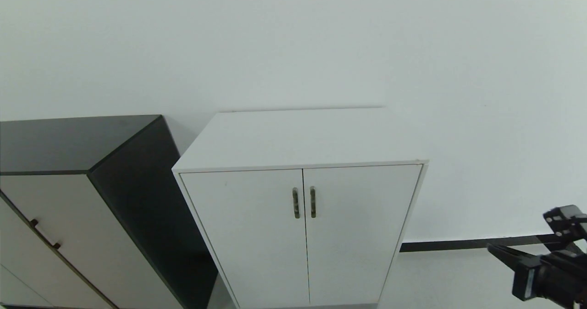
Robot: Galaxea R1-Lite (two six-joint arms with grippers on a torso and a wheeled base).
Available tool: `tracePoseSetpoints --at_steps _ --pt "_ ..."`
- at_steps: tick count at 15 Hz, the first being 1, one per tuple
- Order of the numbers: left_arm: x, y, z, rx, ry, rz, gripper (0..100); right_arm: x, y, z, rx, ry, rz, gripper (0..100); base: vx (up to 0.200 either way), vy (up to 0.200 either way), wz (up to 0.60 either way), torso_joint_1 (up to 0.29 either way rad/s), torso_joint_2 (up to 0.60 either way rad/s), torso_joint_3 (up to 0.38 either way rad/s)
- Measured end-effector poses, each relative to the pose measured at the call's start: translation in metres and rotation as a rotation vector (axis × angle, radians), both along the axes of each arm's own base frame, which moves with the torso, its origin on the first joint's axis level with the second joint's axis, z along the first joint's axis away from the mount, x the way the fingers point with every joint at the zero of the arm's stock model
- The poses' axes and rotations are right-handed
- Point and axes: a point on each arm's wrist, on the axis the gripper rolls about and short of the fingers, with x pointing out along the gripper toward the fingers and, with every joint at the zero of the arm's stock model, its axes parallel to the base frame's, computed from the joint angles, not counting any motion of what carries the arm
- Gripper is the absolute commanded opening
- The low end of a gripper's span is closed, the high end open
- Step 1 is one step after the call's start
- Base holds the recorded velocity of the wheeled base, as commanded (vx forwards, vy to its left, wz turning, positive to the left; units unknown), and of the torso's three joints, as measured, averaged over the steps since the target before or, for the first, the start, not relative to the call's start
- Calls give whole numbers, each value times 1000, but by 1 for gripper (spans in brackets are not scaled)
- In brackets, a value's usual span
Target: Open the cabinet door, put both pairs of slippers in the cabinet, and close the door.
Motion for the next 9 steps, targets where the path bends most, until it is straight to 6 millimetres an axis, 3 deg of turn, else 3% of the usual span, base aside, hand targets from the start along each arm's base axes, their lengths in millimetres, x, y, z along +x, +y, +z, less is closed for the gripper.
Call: tracePoseSetpoints --at_steps 4,9 --pt "0 0 0 0 0 0 0 -57 -19 2 -20 42 -104 0 0 0 0 0 0 0" --pt "0 0 0 -1 0 0 0 -131 -28 -11 -28 87 -131 0 0 0 0 0 0 0"
